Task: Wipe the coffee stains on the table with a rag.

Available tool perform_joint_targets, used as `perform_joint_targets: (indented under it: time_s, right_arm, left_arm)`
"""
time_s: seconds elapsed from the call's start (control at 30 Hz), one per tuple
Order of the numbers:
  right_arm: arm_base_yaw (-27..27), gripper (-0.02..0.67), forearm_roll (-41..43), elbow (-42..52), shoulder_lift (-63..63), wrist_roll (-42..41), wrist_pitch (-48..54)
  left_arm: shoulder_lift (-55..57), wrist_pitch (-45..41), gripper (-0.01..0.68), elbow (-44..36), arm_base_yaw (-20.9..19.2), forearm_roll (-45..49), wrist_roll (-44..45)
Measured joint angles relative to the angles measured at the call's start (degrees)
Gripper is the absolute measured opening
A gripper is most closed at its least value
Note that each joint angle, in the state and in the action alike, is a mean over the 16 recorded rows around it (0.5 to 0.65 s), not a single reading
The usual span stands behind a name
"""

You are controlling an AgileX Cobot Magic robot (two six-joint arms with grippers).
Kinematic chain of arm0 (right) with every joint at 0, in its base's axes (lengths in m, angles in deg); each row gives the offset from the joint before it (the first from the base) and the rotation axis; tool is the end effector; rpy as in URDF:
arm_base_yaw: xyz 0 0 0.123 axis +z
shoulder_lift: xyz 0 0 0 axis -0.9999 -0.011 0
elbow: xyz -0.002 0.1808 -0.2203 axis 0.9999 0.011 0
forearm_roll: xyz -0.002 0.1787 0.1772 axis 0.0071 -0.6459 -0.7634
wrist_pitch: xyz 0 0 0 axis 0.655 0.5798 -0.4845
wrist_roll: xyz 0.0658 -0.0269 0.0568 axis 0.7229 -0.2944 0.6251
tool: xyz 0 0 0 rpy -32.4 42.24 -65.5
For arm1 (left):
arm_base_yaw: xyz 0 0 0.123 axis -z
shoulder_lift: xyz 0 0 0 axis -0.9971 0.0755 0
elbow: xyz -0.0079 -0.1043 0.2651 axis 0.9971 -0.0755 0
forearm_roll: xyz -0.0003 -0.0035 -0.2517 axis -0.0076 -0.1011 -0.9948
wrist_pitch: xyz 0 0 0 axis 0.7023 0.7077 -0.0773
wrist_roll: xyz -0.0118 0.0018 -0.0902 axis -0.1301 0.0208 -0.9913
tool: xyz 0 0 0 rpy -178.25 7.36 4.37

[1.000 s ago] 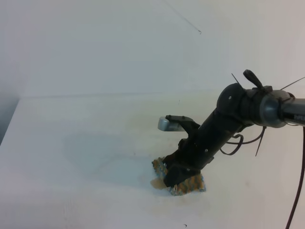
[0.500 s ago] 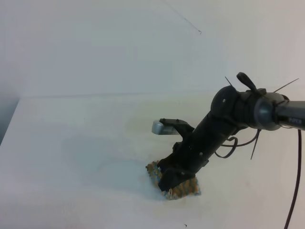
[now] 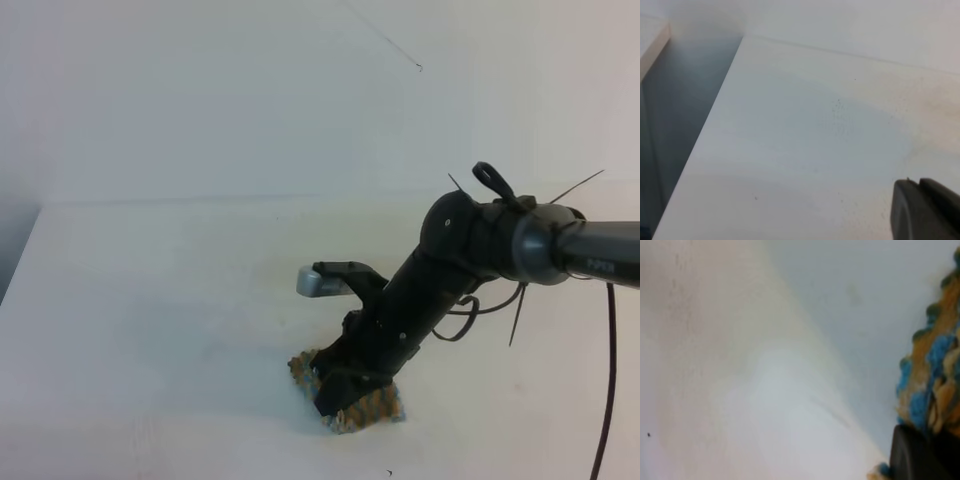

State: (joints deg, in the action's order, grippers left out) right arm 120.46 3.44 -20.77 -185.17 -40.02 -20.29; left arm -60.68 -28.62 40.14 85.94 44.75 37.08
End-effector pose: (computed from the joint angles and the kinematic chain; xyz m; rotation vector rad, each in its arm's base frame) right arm 0.3463 0.2693 0.1304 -0.9129 2.7946 0.9683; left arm 0.0539 -0.0027 0.1839 -0.2427 1.7989 -0.2376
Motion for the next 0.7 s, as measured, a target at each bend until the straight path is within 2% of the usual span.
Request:
perform_joint_targets:
  time_s: [0.7]
  right_arm:
    - [-1.1, -0.001, 3.0, -7.2, -5.5, 5.8, -4.3]
  left_arm:
    - [0.0, 0.0, -0.001, 0.0, 0.0, 0.0, 0.0]
